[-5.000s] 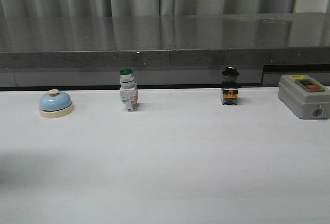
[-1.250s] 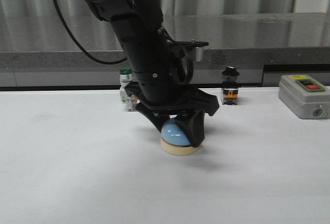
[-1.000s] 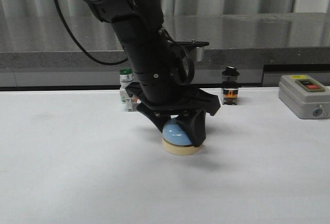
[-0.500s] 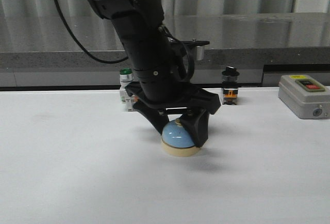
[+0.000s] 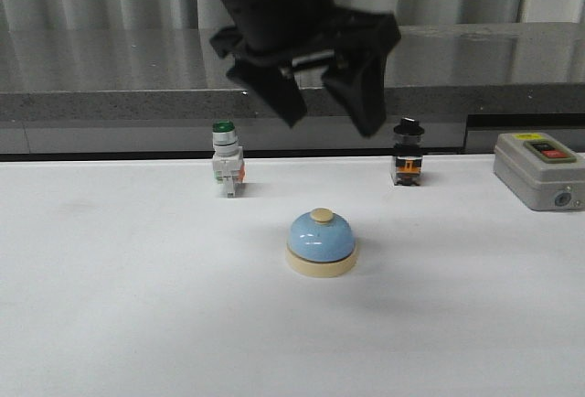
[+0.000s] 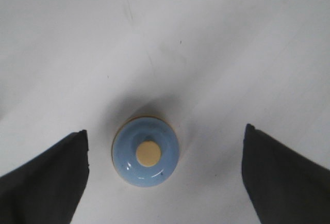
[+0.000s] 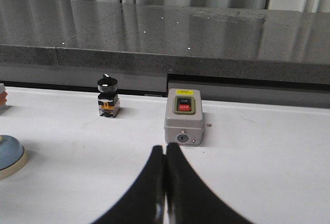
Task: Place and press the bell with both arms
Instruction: 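Raise the left gripper away from the bell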
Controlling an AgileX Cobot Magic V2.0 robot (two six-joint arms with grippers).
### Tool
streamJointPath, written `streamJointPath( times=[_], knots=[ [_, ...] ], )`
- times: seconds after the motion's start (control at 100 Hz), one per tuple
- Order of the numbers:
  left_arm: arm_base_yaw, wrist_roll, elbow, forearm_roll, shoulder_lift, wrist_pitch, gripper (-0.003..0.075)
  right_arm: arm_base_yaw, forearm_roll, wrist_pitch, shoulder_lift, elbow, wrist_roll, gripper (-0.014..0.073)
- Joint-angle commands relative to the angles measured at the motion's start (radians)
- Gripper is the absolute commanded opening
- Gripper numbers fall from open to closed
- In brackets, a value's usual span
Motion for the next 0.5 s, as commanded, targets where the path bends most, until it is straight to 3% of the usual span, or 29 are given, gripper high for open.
streamJointPath(
  times=[0.0,0.31,0.49],
  knots=[
    [0.025,-0.001,-0.032,-0.012,-0.128,-0.060,0.0577,-0.005,0.000,-0.083,-0.015,-0.013,-0.009,-0.0060],
    [0.196,-0.019,-0.026,-0.012,-0.356,-0.042,0.0575,-0.005,0.000,-0.083,-0.015,-0.013,-0.009,-0.0060],
    [0.287,-0.026,0.079,-0.012,-0.507,-0.086,0.0570,-0.005,0.000,-0.083,-0.015,-0.013,-0.009,-0.0060]
  ],
)
